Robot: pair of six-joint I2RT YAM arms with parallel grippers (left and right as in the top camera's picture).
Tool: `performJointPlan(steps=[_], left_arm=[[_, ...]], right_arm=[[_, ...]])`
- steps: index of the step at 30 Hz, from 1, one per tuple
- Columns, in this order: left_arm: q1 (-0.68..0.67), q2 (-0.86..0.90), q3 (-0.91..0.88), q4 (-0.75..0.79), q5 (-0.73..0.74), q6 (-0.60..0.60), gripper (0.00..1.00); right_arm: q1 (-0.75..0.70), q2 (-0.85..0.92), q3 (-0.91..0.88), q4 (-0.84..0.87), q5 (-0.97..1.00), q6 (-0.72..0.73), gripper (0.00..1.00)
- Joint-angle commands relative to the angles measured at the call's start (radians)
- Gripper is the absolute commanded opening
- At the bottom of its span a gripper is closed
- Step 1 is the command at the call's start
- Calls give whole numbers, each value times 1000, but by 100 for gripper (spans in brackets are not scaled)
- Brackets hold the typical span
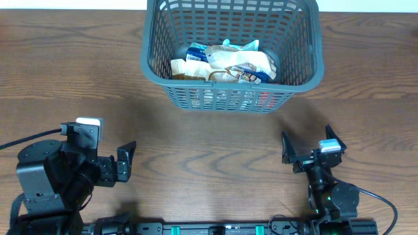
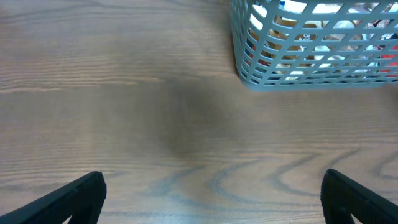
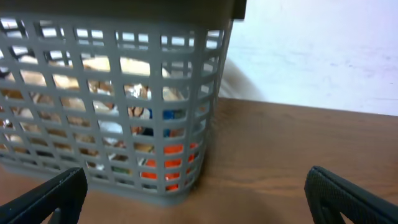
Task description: Pack container
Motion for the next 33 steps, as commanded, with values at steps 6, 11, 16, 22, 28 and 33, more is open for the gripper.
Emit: performJointPlan(steps=[6, 11, 16, 22, 28, 33], left_arm=[[3, 1, -6, -3, 6, -2, 98], [3, 1, -6, -3, 6, -2, 99], [3, 1, -6, -3, 6, -2, 99], [3, 1, -6, -2, 6, -2, 98], [3, 1, -6, -2, 6, -2, 98], [3, 1, -6, -2, 6, -2, 99]], right_arm=[[1, -10, -25, -12, 61, -49, 99], [-2, -10, -25, -15, 87, -50, 99], [-22, -10, -25, -15, 86, -50, 99], [-24, -9, -25, -15, 85, -50, 99], [-24, -9, -25, -15, 85, -50, 99], [-24, -9, -25, -15, 85, -50, 99]])
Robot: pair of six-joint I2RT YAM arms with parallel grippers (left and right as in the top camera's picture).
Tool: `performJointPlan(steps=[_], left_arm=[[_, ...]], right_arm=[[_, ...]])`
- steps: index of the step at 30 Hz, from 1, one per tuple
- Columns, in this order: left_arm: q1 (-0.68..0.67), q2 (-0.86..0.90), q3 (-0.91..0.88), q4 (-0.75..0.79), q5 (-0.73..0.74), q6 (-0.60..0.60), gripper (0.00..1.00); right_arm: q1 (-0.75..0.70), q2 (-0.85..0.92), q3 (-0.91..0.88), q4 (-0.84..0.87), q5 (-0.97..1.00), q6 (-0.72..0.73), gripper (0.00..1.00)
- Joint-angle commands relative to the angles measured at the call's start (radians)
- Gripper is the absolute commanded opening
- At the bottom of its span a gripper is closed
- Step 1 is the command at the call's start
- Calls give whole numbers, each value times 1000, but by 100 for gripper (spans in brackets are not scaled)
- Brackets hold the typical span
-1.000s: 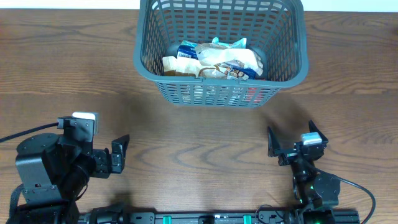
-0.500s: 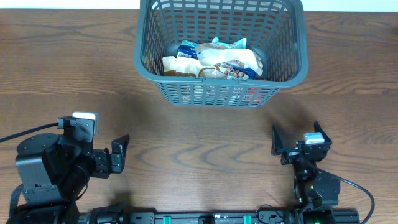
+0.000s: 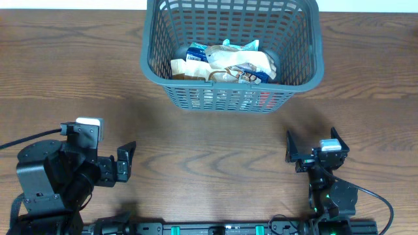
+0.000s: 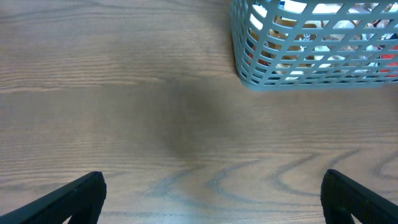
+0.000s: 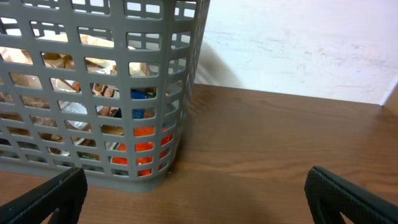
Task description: Pack container
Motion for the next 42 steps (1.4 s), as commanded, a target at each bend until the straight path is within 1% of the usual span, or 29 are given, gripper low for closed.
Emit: performJointPlan(steps=[1, 13, 15, 18, 21, 24, 26, 30, 33, 34, 39, 42], left_arm=[[3, 1, -6, -2, 6, -2, 99], [3, 1, -6, -3, 6, -2, 98], [3, 1, -6, -6, -53, 48, 98], [-4, -43, -11, -30, -61, 40, 99], [-43, -131, -50, 14, -62, 43, 99], [-90, -242, -144, 130, -62, 43, 99], [-122, -315, -233, 234, -62, 43, 98], [-179, -454, -447, 460, -74, 43, 98], [-192, -537, -606, 638, -84, 42, 98], [-193, -565, -669, 719, -85, 42, 99], [-193, -632, -866, 1010, -133, 38, 99], [-193, -635, -947, 1142, -198, -6, 98]], right_arm=[[-5, -7, -5, -3, 10, -13, 99], [-5, -7, -5, -3, 10, -14, 99], [-5, -7, -5, -3, 10, -14, 99], [-5, -7, -5, -3, 10, -13, 99], [-5, -7, -5, -3, 10, -13, 99], [-5, -7, -5, -3, 10, -13, 99], [-5, -7, -5, -3, 10, -13, 99], [-5, -7, -5, -3, 10, -13, 99], [-5, -7, -5, -3, 10, -13, 99], [-5, -7, -5, -3, 10, -14, 99], [-5, -7, -5, -3, 10, -14, 99], [-5, -7, -5, -3, 10, -13, 99]])
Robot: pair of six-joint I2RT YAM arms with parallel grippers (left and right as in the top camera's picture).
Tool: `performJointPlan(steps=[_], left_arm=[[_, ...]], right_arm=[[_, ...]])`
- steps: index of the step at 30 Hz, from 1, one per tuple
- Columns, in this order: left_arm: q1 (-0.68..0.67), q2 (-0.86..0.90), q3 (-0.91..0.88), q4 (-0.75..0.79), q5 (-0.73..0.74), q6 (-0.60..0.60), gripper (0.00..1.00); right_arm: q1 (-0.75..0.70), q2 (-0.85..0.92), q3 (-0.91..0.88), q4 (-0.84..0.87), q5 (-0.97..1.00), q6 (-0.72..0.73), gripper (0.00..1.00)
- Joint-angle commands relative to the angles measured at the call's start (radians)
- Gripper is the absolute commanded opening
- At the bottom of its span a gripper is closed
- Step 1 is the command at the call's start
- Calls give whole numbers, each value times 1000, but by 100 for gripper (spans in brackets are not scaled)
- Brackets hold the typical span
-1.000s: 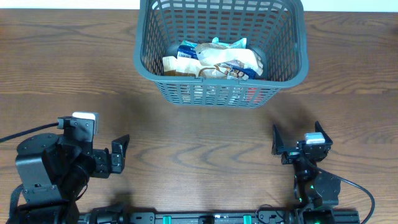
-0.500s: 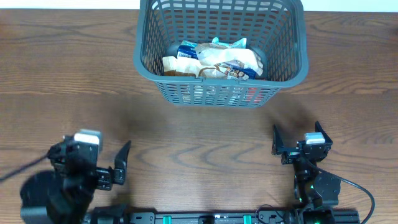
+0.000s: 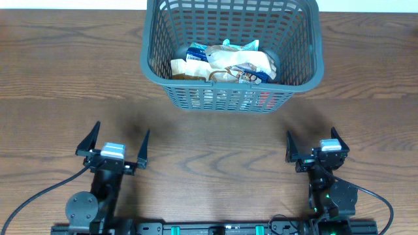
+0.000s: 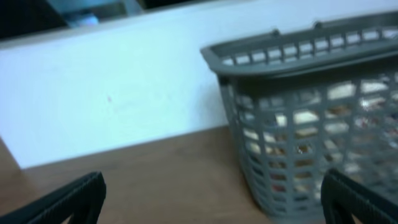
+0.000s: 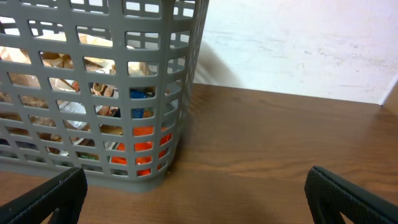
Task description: Pack container
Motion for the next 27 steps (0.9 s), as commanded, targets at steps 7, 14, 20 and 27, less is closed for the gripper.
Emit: performJointPlan(steps=[7, 14, 20, 27], left_arm=[[-5, -13, -198, 201, -100, -32, 98], [-17, -13, -216, 146, -108, -29, 99], [-18, -16, -216, -58, -108, -116, 98], [-46, -21, -216, -51, -119, -115, 98]], right_arm=[[-5, -7, -4, -3, 10, -13, 99], [-5, -7, -4, -3, 10, -13, 99], [-5, -7, -4, -3, 10, -13, 99], [-5, -7, -4, -3, 10, -13, 99]])
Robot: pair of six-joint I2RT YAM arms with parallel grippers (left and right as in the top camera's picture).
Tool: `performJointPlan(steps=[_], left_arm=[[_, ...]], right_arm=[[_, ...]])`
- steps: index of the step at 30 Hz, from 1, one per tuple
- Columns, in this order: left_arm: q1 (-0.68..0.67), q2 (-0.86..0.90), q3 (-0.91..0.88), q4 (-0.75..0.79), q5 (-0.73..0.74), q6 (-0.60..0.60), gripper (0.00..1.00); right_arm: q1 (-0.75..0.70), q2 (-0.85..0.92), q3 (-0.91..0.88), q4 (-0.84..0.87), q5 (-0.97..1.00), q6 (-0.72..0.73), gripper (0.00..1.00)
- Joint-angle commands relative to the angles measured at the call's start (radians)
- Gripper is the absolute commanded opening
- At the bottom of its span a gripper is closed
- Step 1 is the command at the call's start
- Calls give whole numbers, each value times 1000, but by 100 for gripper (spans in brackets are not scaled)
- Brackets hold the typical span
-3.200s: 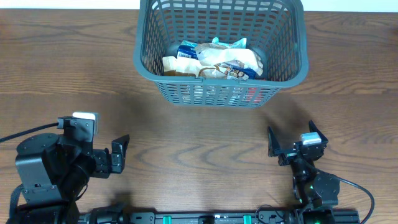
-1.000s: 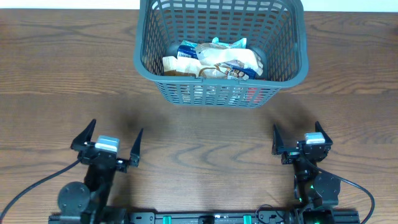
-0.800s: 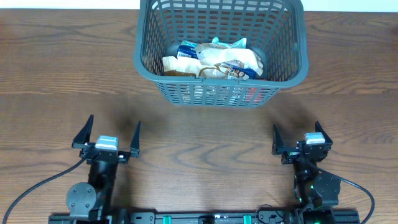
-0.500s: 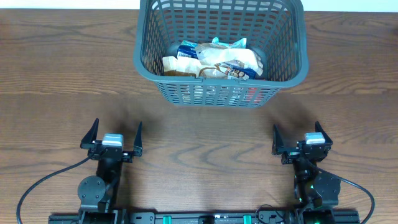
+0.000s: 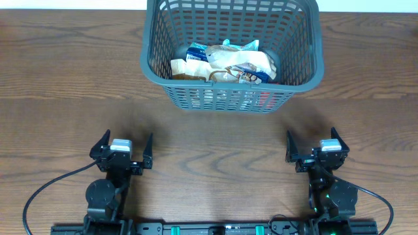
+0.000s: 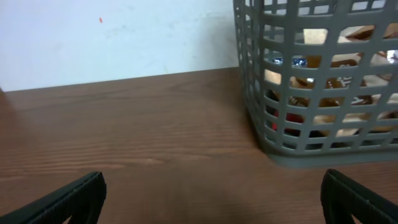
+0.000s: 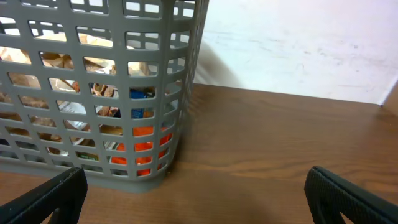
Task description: Pack container
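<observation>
A grey plastic basket (image 5: 232, 98) stands at the far middle of the wooden table, holding several snack packets (image 5: 225, 63). It also shows as a grid wall in the left wrist view (image 6: 311, 74) and in the right wrist view (image 7: 93, 93). My left gripper (image 5: 123, 151) rests low at the near left, open, nothing between its fingers (image 6: 68, 202). My right gripper (image 5: 313, 147) rests low at the near right, open and empty, fingers (image 7: 354, 199) wide apart.
Bare brown wood (image 5: 209, 150) lies between the basket and both grippers. A white wall (image 7: 298, 50) rises behind the table's far edge. Black cables (image 5: 49, 189) trail from the arm bases at the near edge.
My left gripper has settled a little to the right and lower, its camera now level with the table and the basket's left corner. The right arm and basket have not moved.
At first my left arm was bent at the near left, its camera looking down on the table, and the right gripper faced the basket. The right gripper then swung slightly right and stayed. The left arm folded down to its low rest pose.
</observation>
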Motion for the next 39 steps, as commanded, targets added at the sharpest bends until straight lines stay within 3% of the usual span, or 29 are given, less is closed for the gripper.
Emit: performJointPlan(steps=[1, 39], left_arm=[[-17, -13, -13, -46, -31, -19, 99], [36, -52, -13, -46, -31, -23, 98]], right_arm=[[-5, -6, -4, -3, 10, -13, 99], [-5, -6, -4, -3, 10, -13, 99]])
